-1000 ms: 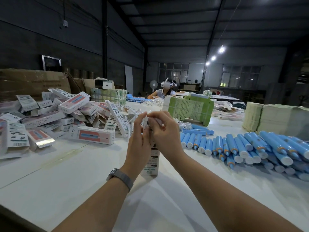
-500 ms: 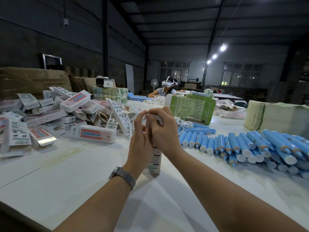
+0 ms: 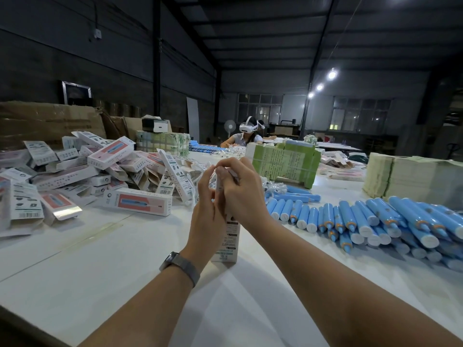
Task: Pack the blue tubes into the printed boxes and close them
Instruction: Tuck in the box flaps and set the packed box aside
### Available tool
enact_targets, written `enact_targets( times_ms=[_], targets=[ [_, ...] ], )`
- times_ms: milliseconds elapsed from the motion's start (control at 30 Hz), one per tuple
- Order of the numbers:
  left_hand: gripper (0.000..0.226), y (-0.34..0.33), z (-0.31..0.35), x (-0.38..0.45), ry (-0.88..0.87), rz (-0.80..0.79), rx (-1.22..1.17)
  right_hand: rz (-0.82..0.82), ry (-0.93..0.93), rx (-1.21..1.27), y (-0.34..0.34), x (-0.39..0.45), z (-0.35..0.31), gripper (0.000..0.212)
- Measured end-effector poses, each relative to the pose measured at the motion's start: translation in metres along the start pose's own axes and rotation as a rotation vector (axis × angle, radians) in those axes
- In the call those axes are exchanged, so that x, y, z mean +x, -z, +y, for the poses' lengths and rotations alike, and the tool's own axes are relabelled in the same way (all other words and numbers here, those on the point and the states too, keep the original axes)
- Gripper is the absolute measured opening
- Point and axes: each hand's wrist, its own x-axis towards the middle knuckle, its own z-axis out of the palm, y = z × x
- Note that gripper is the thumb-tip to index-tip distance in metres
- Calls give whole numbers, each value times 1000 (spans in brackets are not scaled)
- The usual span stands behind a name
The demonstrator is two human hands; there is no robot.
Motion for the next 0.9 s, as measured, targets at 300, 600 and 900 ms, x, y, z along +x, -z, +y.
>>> enact_targets(
  times_ms=[300,600,900],
  targets=[
    [51,1,5,1,34,13,70,-92,-57,2,9,9,-5,20],
    [44,2,12,1,59,12,51,-202,-101,-24,20,21,-11,26],
    [41,5,14,-4,19,28,25,-303,-123,-5,29,28,-14,16]
  ],
)
